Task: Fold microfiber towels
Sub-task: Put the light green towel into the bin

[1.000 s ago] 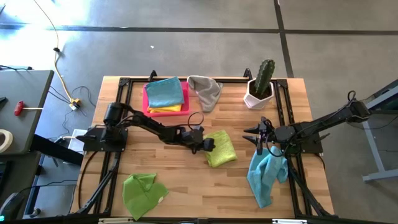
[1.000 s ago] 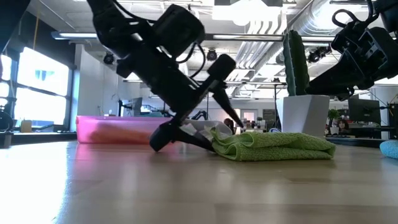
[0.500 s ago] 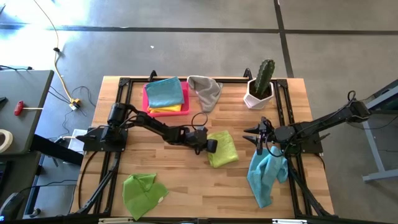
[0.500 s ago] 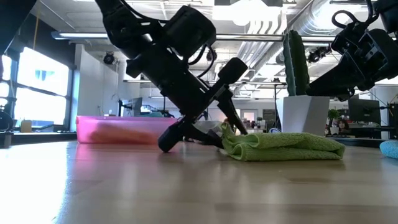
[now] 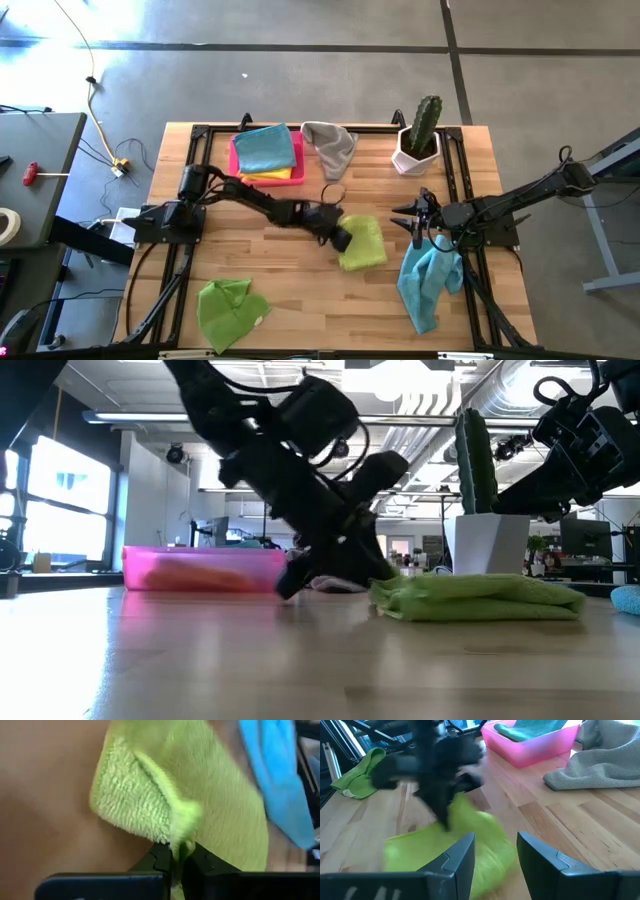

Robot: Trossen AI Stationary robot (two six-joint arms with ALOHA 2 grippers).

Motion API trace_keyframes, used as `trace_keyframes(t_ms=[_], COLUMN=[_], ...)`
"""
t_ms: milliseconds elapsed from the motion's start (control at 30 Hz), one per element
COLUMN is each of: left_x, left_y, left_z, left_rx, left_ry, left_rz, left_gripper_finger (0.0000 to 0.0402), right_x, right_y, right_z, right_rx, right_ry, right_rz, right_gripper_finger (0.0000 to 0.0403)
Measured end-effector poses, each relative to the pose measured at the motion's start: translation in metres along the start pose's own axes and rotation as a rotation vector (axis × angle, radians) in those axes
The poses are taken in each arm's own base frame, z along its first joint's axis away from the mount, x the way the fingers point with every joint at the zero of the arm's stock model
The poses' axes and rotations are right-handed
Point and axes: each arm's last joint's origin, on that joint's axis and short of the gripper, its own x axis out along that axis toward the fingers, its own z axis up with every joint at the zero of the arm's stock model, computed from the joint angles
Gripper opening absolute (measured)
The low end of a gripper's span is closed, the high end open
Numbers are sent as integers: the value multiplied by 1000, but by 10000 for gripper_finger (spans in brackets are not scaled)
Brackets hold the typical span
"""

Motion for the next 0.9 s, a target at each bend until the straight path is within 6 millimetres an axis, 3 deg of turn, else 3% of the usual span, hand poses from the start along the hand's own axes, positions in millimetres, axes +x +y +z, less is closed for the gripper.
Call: trace_keyframes(t_ms=[333, 467, 567, 733, 900], left_x=[-18, -47, -80, -125, -152], left_y=[-1, 7, 15, 50, 94], left_z=[82, 117, 137, 163, 178], left_rx=[147, 178, 210, 173, 118], left_ry=[112, 147, 192, 221, 257], left_rz=[6, 78, 126, 276, 460], left_gripper_finger=[5, 5, 5, 5, 5], right_x=[0, 0, 0, 0, 0], right_y=[0, 0, 0, 0, -1], right_z=[0, 0, 0, -1, -2], right_rx=[0, 0, -2, -8, -10], right_ry=[2, 2, 5, 16, 18], right_rz=[3, 3, 2, -3, -4], right_gripper_finger=[138, 138, 138, 138, 138])
